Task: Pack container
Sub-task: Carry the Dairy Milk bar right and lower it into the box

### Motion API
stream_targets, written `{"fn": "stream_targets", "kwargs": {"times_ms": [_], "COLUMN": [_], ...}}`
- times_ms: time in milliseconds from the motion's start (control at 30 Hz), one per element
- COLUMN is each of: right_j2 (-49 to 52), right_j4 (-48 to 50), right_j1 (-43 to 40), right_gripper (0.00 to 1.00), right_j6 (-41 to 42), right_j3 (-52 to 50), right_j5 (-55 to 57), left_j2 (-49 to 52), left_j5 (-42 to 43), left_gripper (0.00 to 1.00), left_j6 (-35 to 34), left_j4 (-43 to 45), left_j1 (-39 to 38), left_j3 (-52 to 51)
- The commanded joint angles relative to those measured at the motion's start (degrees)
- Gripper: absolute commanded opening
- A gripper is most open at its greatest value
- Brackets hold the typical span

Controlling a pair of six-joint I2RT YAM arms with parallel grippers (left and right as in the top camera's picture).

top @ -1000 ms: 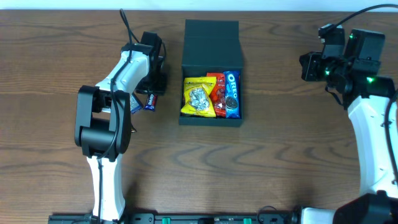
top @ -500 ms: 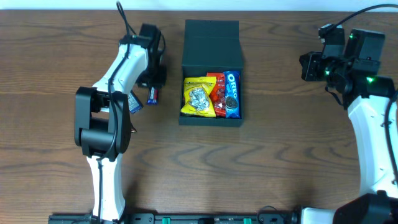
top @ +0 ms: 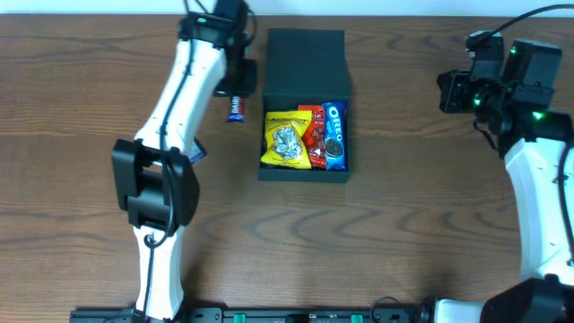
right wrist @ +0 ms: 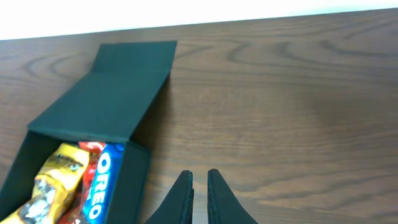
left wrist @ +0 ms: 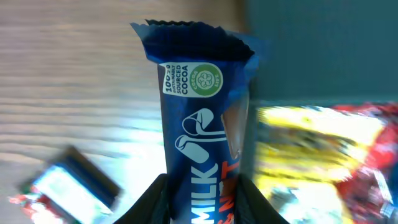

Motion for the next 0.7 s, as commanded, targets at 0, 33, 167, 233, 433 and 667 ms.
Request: {"fn": "stream_targets", "kwargs": {"times_ms": [0,33,167,233,433,667], "right_j2": [-1.2,-1.2,-1.2,-1.2,-1.2,-1.2], "right_j4": [0.3,0.3,0.2,0.2,-0.2,-0.4], "right_j1": [-2.3,-2.9,-4.9,-5.6,-6.4,-6.4], "right_gripper": [0.09,0.09,0.09,0.09,0.09,0.09], "right_j6": [0.7,0.6,0.6,0.6,0.6,0.6], "right_j3": [0.5,0.5,0.5,0.5,0.5,0.5], "right_j5": [-0.2,-0.2,-0.2,-0.2,-0.2,-0.2], "left_j2": [-0.4,-0.4,-0.3,-0.3,0.6,3.6], "left_j5": [0.4,0.3,-0.1,-0.5,-4.5,-2.6], "left_gripper": [0.06,0.06,0.07,0.07,0.06,0.06], "left_j6": [-6.1,-7.2,-12.2,-13.9,-16.3,-20.9], "left_j4": [-1.0,-0.6,0.8,1.4,2.7,2.1], "left_j1": [-5.1,-7.1,-12.6,-14.8,-19.5,-20.9], "left_j3": [1.0,1.0,1.0,1.0,0.6,0.6]}}
